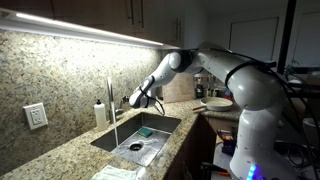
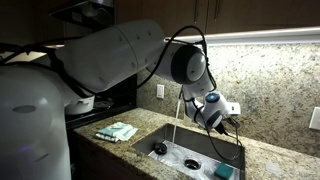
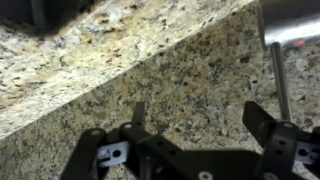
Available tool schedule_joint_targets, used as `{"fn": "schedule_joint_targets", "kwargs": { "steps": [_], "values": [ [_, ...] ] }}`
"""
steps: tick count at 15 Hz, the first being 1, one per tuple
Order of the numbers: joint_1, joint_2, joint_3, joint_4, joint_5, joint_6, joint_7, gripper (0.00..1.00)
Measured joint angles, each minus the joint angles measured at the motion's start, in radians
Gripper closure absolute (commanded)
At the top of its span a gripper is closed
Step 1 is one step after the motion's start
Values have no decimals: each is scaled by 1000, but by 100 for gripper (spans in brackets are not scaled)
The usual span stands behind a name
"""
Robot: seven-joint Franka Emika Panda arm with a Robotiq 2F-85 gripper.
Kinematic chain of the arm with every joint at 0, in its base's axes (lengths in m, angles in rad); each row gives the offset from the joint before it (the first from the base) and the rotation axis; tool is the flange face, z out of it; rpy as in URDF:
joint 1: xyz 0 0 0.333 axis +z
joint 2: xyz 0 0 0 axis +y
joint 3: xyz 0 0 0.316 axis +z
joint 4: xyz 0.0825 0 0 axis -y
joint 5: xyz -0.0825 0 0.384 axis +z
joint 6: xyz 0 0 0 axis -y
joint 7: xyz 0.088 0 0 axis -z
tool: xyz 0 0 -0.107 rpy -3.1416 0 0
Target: Turn off of the water to the faucet
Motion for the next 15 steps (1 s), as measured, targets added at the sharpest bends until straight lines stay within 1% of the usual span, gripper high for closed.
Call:
{"fn": "schedule_joint_targets", "kwargs": {
  "steps": [4,8,12,15],
  "values": [
    [0,23,25,42,-10,-1,0,0],
    [-17,27,52,47,-36,0,0,0],
    [-83,27,158,36,-118,4,0,0],
    [-146,24,270,32,-178,3,0,0]
  ]
}}
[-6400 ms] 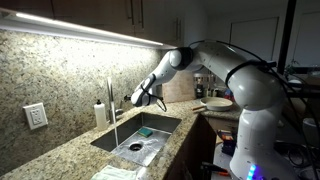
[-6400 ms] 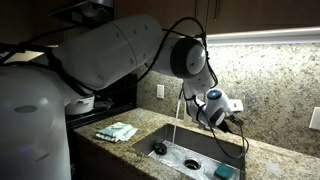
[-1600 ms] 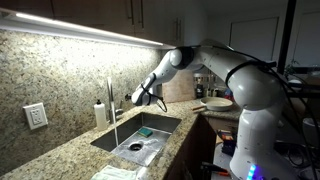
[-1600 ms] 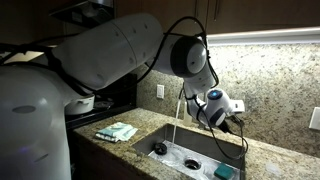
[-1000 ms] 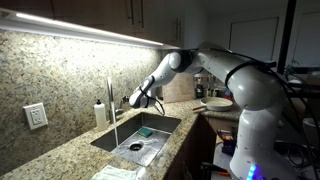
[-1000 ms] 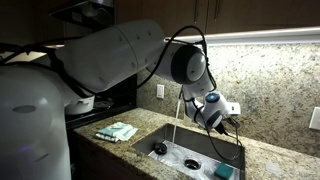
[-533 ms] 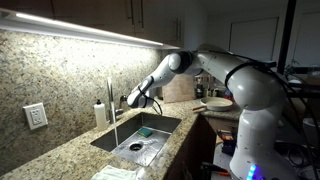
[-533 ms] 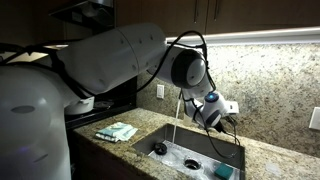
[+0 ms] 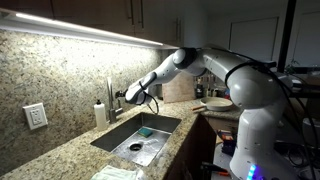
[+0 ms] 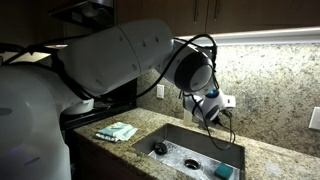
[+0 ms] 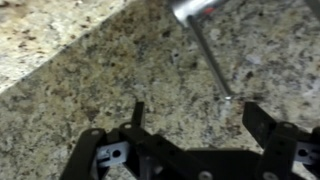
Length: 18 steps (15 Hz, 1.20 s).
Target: Turn off of the water to the faucet
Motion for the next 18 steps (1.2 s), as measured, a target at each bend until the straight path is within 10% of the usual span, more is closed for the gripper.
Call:
{"fn": "schedule_joint_targets", "kwargs": {
  "steps": [6,18],
  "values": [
    [-16,-26,61,-21,-9,1,0,0],
    [16,-240,-174,-247,135,-5,1,0]
  ]
}}
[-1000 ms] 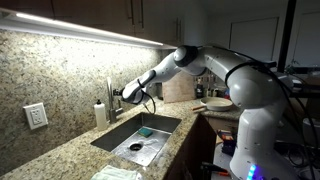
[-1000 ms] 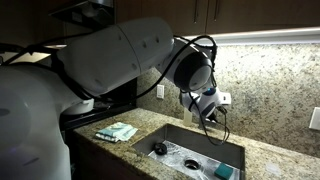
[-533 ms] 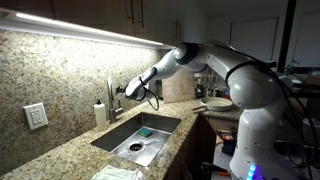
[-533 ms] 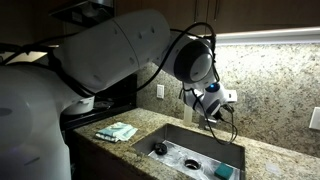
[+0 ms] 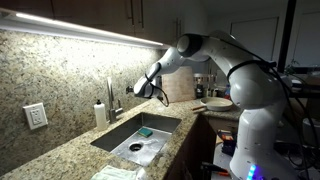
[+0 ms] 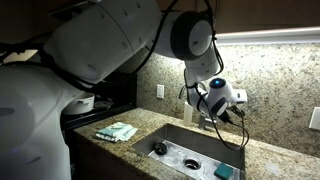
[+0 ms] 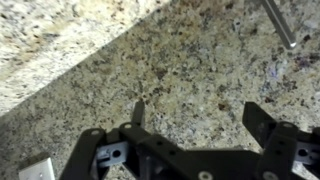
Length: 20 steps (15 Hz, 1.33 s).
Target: Turn off of the water to the faucet
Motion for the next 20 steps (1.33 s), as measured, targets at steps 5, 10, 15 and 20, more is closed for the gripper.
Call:
{"fn": "schedule_joint_targets", "kwargs": {
  "steps": [5,10,15,20],
  "values": [
    [61,-173,-108,-243,76,-100,1,0],
    [236,-426,-303,-502,146,-318,8,0],
    [426,-702,-452,-747,43,-587,119,0],
    [477,-976,-426,-912,-252,-900,305,0]
  ]
}}
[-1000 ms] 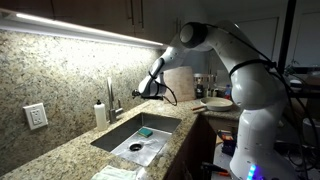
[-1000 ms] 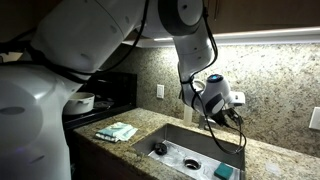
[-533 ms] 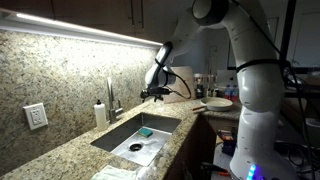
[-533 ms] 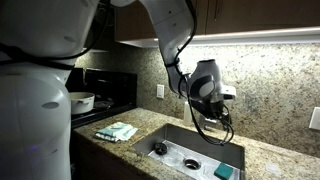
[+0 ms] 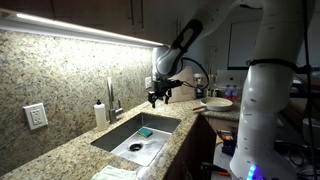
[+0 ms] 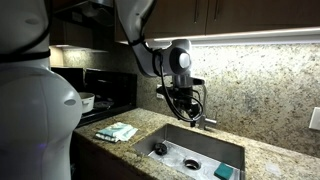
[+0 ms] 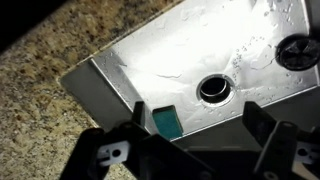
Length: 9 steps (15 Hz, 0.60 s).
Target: Turn off of the water to the faucet
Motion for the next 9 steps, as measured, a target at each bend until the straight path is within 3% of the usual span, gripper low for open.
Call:
{"fn": "schedule_joint_targets", "kwargs": {
  "steps": [5,9],
  "values": [
    [0,-273,138,-132,-61,-97,3,0],
    [0,-383,165,-194,-44,-90,-61,0]
  ]
}}
